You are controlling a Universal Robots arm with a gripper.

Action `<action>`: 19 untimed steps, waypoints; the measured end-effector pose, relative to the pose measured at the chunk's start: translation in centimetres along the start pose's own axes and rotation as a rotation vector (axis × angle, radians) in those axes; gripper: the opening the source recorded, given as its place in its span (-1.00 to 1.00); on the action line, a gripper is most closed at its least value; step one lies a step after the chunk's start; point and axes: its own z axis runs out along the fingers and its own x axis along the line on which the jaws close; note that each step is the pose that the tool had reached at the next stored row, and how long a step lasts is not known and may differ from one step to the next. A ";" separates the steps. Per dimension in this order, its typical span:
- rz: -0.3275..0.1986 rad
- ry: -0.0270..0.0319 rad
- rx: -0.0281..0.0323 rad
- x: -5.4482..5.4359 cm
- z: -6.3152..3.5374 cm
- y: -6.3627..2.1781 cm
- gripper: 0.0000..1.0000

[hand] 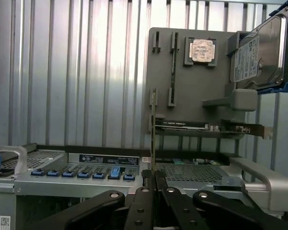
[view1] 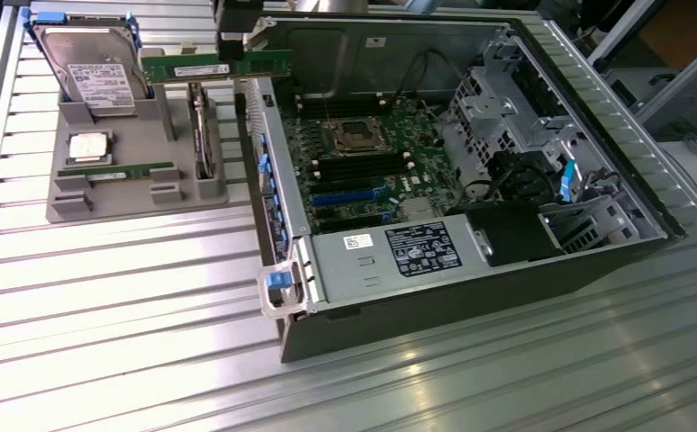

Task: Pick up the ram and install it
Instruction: 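Pick up the ram and move it above insertion slot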

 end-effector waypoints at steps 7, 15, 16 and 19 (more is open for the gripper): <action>0.000 0.0002 0.0000 0.0 -0.03 -0.65 -0.76; 0.000 0.0007 -0.0001 0.1 -0.07 -1.57 -0.76; 0.000 0.0007 0.0000 0.1 -0.07 -1.64 -0.76; 0.000 0.0009 0.0000 0.1 -0.09 -2.05 -0.76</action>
